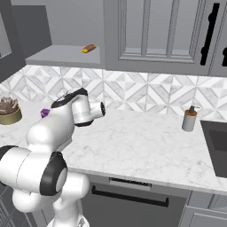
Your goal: Pick the cereal and place it on the digital scale for weighing, and close the cabinet.
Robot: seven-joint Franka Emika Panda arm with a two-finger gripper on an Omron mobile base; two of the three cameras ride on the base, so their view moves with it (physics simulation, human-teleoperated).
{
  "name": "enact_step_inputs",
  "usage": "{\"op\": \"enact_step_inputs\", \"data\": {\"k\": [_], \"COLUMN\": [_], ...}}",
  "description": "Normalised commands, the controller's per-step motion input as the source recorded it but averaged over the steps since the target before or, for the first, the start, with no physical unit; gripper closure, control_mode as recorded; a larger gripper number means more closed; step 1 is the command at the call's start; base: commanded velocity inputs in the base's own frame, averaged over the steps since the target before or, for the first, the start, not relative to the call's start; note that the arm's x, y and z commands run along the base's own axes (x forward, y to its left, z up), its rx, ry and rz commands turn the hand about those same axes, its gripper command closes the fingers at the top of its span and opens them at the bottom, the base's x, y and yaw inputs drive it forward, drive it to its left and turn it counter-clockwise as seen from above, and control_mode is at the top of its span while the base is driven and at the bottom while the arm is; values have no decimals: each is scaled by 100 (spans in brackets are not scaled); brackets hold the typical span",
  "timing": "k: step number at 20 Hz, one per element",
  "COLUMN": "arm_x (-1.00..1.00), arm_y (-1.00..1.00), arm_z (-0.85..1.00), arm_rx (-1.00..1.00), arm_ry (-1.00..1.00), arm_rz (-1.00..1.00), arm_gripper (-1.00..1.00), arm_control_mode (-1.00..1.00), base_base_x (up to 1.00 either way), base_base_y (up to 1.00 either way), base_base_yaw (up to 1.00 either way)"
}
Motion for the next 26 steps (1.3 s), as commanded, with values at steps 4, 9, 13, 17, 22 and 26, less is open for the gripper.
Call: {"op": "enact_step_inputs", "data": {"k": [4, 9, 13, 17, 22, 26], "arm_x": [6, 15, 9, 9, 8, 0], "arm_y": [-10, 16, 0, 2, 6, 17], "arm_z": [-16, -18, 0, -5, -32, -35], "arm_rx": [-1, -1, 0, 0, -1, -1], "arm_ry": [0, -5, -1, 0, 0, -1], "arm_rz": [-6, -1, 0, 0, 0, 0], "arm_gripper": [100, 100, 100, 100, 100, -100], "arm_control_mode": [-100, -100, -100, -100, -100, -100], "base_base_x": [0, 0, 0, 0, 0, 0], "base_base_y": [0, 0, 0, 0, 0, 0], "base_base_yaw": [0, 0, 0, 0, 0, 0]}}
